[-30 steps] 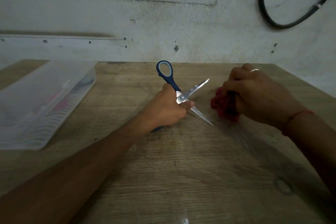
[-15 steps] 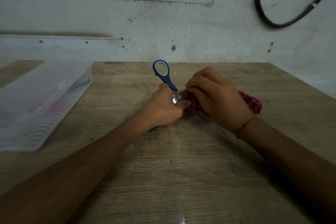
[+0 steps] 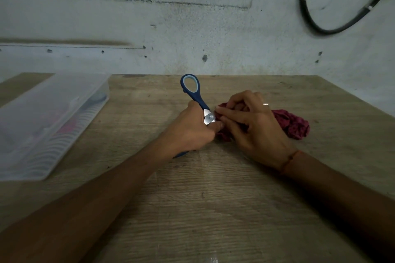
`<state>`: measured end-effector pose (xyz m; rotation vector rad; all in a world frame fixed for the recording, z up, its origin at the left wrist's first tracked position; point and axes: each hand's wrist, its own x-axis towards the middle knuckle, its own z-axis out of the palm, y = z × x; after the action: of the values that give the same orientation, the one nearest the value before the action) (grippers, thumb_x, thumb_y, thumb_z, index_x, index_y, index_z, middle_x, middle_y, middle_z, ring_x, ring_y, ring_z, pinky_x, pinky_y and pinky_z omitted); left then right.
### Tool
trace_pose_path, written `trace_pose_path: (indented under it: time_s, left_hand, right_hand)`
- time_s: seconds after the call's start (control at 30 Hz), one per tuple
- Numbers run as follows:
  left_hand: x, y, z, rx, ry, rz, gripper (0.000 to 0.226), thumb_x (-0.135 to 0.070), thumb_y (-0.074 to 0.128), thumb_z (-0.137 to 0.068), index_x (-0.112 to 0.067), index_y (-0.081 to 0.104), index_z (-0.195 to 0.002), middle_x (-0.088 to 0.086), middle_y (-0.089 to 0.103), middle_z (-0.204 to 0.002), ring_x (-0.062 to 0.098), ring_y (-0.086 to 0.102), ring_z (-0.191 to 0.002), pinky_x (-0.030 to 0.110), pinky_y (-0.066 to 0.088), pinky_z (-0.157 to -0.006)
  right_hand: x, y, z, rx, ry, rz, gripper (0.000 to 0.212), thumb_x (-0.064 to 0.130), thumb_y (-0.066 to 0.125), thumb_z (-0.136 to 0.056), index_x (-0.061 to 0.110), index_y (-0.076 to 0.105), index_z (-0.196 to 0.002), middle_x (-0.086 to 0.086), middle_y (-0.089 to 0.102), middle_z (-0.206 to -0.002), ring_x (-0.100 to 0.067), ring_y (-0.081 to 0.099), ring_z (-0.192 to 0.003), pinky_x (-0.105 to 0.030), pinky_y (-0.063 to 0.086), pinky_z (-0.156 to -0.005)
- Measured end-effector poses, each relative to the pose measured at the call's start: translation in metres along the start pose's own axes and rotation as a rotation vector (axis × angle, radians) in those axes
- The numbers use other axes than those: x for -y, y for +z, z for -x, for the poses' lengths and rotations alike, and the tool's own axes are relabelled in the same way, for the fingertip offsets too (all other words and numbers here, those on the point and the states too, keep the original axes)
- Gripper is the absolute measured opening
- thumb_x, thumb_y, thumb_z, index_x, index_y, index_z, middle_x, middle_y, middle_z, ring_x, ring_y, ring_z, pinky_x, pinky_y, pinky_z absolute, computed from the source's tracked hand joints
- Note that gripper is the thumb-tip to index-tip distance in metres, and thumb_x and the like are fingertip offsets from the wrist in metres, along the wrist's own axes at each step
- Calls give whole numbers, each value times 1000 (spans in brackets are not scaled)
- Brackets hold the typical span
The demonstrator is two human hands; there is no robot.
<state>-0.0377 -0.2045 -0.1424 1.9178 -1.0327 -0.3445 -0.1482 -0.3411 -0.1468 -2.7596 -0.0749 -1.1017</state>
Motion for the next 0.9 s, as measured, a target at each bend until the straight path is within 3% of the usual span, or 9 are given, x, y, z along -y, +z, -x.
trace_pose_path:
  time_s: [0.1, 0.17, 0.27, 0.37, 0.5, 0.67, 0.73, 0.9]
  left_hand:
    - [-2, -1, 2, 37, 10, -19, 31, -20, 63, -95, 10, 60, -101, 29, 65, -93, 20, 50, -62, 30, 40, -49]
    - [-2, -1, 4, -2, 17, -21, 29, -21, 64, -94, 6, 57, -103, 18, 62, -87, 16, 53, -65, 29, 43, -51]
    - [-1, -1, 4, -64, 7, -30, 30, -28, 66, -92, -8, 51, -108, 3, 59, -90, 12, 56, -69, 26, 45, -52]
    - [-2, -1, 3, -71, -11, -67, 36, -33, 68, -91, -10, 47, -110, 6, 58, -92, 10, 53, -64, 25, 43, -51]
    - [-2, -2, 3, -84, -18, -99, 37, -33, 68, -92, -8, 48, -110, 14, 62, -100, 12, 53, -64, 28, 44, -53]
    - [-2, -2, 4, -83, -10, -50, 33, -28, 69, -91, -12, 47, -112, 2, 59, -90, 12, 57, -73, 27, 45, -59]
    - [0, -2, 4, -94, 2, -76, 34, -31, 69, -90, -13, 48, -108, -1, 56, -86, 13, 56, -74, 30, 46, -64]
    - [2, -1, 4, -103, 0, -141, 34, -36, 68, -91, -12, 48, -104, -3, 50, -82, 8, 50, -70, 25, 39, -60]
  right_hand:
    - [-3, -9, 11, 126, -53, 222, 42, 29, 52, -90, 26, 59, -131, -5, 52, -111, -22, 45, -99, -42, 41, -78]
    - [-2, -11, 13, 183, -53, 371, 52, 33, 50, -86, 30, 52, -138, -5, 52, -107, -25, 46, -97, -38, 36, -75]
    - [-1, -10, 11, 195, -46, 514, 56, 39, 46, -85, 31, 48, -140, -7, 56, -105, -29, 51, -95, -37, 31, -75]
    - [-5, -11, 9, 188, 15, 577, 56, 47, 45, -87, 30, 47, -141, -8, 58, -104, -30, 54, -94, -38, 30, -75]
    - [-9, -13, 8, 165, 119, 531, 63, 55, 41, -86, 27, 45, -143, -9, 57, -102, -31, 54, -91, -38, 34, -77]
    - [3, -7, 8, 273, 2, 460, 59, 47, 39, -87, 37, 38, -145, -3, 54, -108, -23, 48, -94, -34, 26, -75]
    - [-3, -11, 6, 254, 34, 519, 59, 52, 46, -86, 44, 36, -144, -3, 55, -106, -24, 51, -94, -36, 30, -76]
    - [-12, -17, 2, 223, 157, 508, 63, 60, 32, -86, 39, 38, -144, -7, 58, -104, -30, 55, -93, -39, 34, -78]
